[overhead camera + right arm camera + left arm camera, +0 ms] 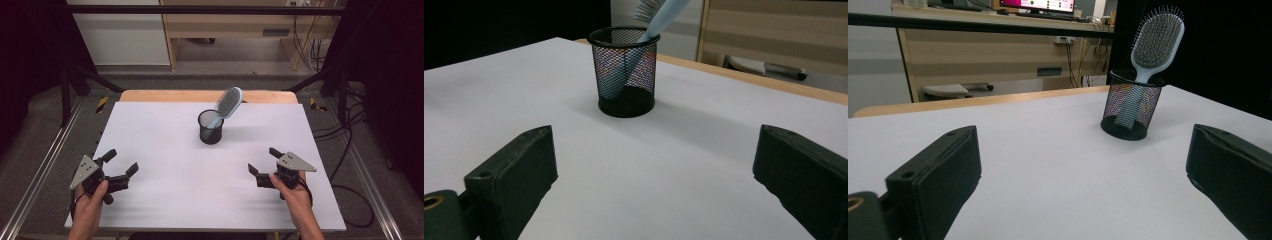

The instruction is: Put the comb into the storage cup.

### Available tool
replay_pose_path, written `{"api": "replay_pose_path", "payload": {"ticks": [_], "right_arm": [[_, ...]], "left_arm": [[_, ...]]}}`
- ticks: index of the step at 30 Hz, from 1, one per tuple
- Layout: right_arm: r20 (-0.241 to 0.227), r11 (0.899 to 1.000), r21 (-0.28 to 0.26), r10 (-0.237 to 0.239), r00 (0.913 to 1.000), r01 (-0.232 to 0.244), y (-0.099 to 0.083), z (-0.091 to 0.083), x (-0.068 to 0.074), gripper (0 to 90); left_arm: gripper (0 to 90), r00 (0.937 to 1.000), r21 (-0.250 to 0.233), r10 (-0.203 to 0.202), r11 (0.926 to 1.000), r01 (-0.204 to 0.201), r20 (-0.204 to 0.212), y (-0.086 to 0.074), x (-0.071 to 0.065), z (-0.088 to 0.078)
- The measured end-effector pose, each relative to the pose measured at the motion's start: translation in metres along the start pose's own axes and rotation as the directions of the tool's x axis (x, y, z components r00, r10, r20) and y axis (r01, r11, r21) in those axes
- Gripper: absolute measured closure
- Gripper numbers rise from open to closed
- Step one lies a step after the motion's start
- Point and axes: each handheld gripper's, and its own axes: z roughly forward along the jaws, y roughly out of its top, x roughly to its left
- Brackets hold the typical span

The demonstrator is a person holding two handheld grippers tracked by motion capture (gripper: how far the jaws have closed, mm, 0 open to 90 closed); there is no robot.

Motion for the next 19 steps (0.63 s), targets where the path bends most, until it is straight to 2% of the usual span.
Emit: {"api": "replay_pose_path", "payload": {"ticks": [7, 12, 15, 19], "right_arm": [[0.013, 1.0, 0.027, -0.002, 0.9999, 0.001, 0.007, 0.013, -0.003, 4.8], [0.024, 1.0, -0.005, 0.002, 0.9997, -0.002, 0.008, 0.022, -0.004, 5.2], [0.023, 1.0, -0.021, -0.007, 0.9997, 0.008, 0.006, 0.024, -0.004, 5.2], [0.023, 1.0, -0.012, -0.003, 0.9997, 0.004, 0.004, 0.023, -0.004, 4.8]], "left_arm": [[1.2, 1.0, 0.002, -0.002, 1.0, 0.002, -0.005, -0.001, -0.001, 0.001], [1.2, 0.9999, 0.009, -0.009, 0.9999, 0.009, -0.01, 0.0, -0.001, 0.003], [1.2, 0.9995, 0.011, -0.03, 0.9995, 0.03, -0.01, 0.0, -0.002, 0.005], [1.4, 0.9995, 0.015, -0.028, 0.9995, 0.028, -0.013, -0.001, -0.004, 0.005]]}}
